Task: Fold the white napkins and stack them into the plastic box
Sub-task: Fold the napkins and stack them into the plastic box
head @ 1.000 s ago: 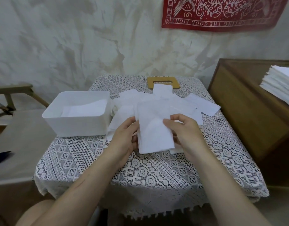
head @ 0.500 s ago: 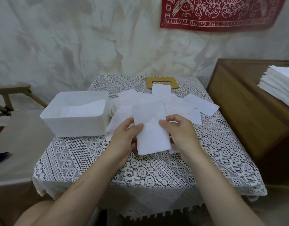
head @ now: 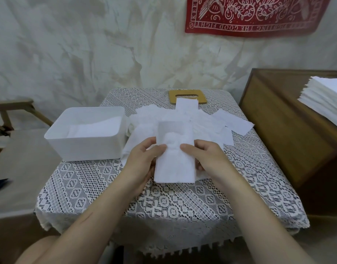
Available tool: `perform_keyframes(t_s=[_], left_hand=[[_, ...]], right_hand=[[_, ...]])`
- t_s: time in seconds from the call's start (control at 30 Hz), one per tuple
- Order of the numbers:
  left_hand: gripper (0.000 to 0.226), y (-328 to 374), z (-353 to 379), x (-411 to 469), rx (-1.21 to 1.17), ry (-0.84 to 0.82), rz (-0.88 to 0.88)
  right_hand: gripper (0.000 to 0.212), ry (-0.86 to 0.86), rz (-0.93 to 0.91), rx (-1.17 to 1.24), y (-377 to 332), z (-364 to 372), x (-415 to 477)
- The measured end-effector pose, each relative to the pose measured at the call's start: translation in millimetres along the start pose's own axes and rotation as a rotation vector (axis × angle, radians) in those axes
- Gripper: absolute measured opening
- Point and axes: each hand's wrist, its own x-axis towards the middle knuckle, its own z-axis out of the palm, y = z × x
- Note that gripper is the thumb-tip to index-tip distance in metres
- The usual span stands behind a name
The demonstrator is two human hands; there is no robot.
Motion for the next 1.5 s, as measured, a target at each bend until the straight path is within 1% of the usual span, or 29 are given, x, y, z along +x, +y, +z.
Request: perform_keyframes(t_s=[0.1, 0.23, 0.33, 0.4, 0.43, 0.5, 0.53, 0.57, 0.6, 0.63, 0.7, 0.83, 0.97, 1.03, 1.13, 1.23, 1.33, 1.4, 1.5], left_hand=[[0.022, -1.6, -0.3, 0.4, 0.040, 0.013, 0.007], [0.024, -3.5, 0.4, -0.5, 0.077, 0.001, 0.004], [0.019, -4.0, -1.3, 0.4, 0.117, 0.034, 0.020], [0.018, -4.2, -3.3, 1.6, 0.132, 0.052, 0.014], [0.017, -4.3, -4.5, 2.2, 0.133, 0.057, 0.008], [0.018, -4.3, -6.2, 3.0, 0.132, 0.053, -0.001], [0.018, -4.4, -6.5, 3.3, 0.132, 0.048, -0.003], [0.018, -4.3, -6.8, 3.4, 0.132, 0.043, -0.003], [0.018, -4.1, -6.5, 3.4, 0.131, 0.040, -0.002], [0.018, -3.5, -6.2, 3.1, 0.129, 0.034, 0.000], [0.018, -2.9, -5.4, 2.6, 0.125, 0.026, -0.002], [0.018, -2.5, -5.8, 2.3, 0.105, 0.021, -0.015], [0.021, -1.3, -6.4, 3.4, 0.057, 0.018, -0.042], [0.022, -0.5, -6.6, 4.0, 0.039, 0.021, -0.048], [0.023, 1.0, -7.2, 3.9, 0.031, 0.026, -0.046], [0.023, 3.0, -7.9, 3.2, 0.025, 0.029, -0.043], [0.024, 3.0, -8.6, 2.6, 0.032, 0.029, -0.048], [0.024, 2.4, -8.4, 2.2, 0.040, 0.025, -0.052], [0.023, 1.9, -8.8, 2.5, 0.048, 0.025, -0.055]], right_hand=[[0.018, 0.022, -0.022, -0.019, -0.9, 1.2, 0.6], [0.029, 0.046, -0.021, -0.061, 2.9, 1.5, 3.3], [0.024, 0.101, -0.042, -0.126, 6.1, -2.9, 8.6], [0.020, 0.189, -0.087, -0.269, 9.5, -11.8, 12.3], [0.019, 0.244, -0.107, -0.379, 11.3, -17.7, 14.3], [0.014, 0.338, -0.121, -0.673, 14.5, -29.1, 15.8], [0.022, 0.373, -0.108, -0.813, 16.8, -32.7, 16.8], [0.033, 0.396, -0.093, -0.902, 18.6, -35.7, 18.0], [0.042, 0.408, -0.074, -0.936, 20.1, -38.1, 19.9], [0.047, 0.420, -0.065, -0.937, 21.0, -39.3, 22.0], [0.047, 0.416, -0.051, -0.890, 20.2, -41.1, 25.5], [0.033, 0.409, -0.044, -0.776, 20.2, -43.8, 29.4], [0.015, 0.427, -0.073, -0.726, 22.2, -45.9, 30.9], [0.012, 0.431, -0.079, -0.702, 21.8, -47.4, 30.7], [0.011, 0.437, -0.082, -0.712, 21.2, -48.8, 29.2], [0.015, 0.452, -0.086, -0.721, 21.6, -49.8, 28.7], [0.024, 0.457, -0.089, -0.738, 19.9, -49.8, 29.4], [0.028, 0.425, -0.054, -0.770, 17.6, -48.4, 30.9], [0.021, 0.399, -0.019, -0.795, 16.8, -45.3, 36.0]])
